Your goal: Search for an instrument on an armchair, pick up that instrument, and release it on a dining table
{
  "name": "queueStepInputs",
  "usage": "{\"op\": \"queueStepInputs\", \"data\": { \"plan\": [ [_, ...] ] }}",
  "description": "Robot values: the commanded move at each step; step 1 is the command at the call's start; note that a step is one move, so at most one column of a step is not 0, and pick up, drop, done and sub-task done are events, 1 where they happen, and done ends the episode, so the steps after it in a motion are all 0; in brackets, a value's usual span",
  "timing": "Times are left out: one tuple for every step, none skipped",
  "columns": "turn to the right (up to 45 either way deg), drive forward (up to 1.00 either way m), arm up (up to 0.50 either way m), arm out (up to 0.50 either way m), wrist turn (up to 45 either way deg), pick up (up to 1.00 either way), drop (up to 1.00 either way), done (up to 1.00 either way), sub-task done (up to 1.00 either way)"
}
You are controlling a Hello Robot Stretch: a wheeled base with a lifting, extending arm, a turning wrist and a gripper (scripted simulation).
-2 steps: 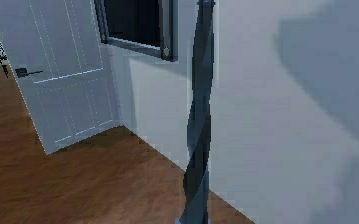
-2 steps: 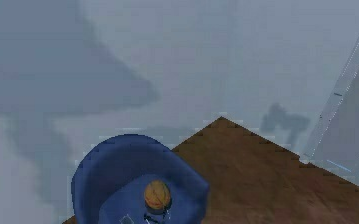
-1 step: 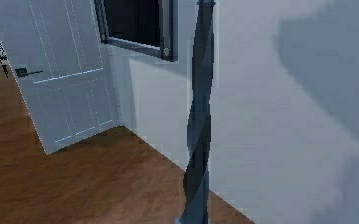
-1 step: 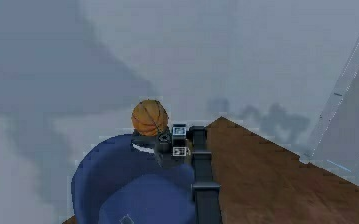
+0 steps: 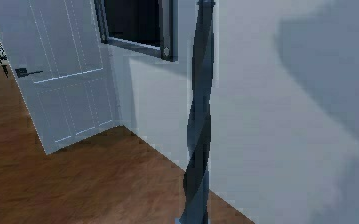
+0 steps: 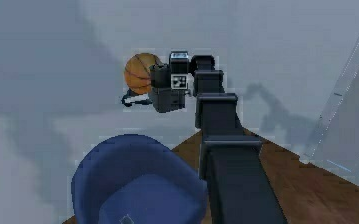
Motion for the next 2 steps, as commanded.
{"op": "queueStepInputs", "data": {
  "plan": [
    [0.0,0.0,0.0,0.0,-45.0,0.0,0.0,0.0,0.0],
    [0.0,0.0,0.0,0.0,-45.0,0.0,0.0,0.0,0.0]
  ]
}}
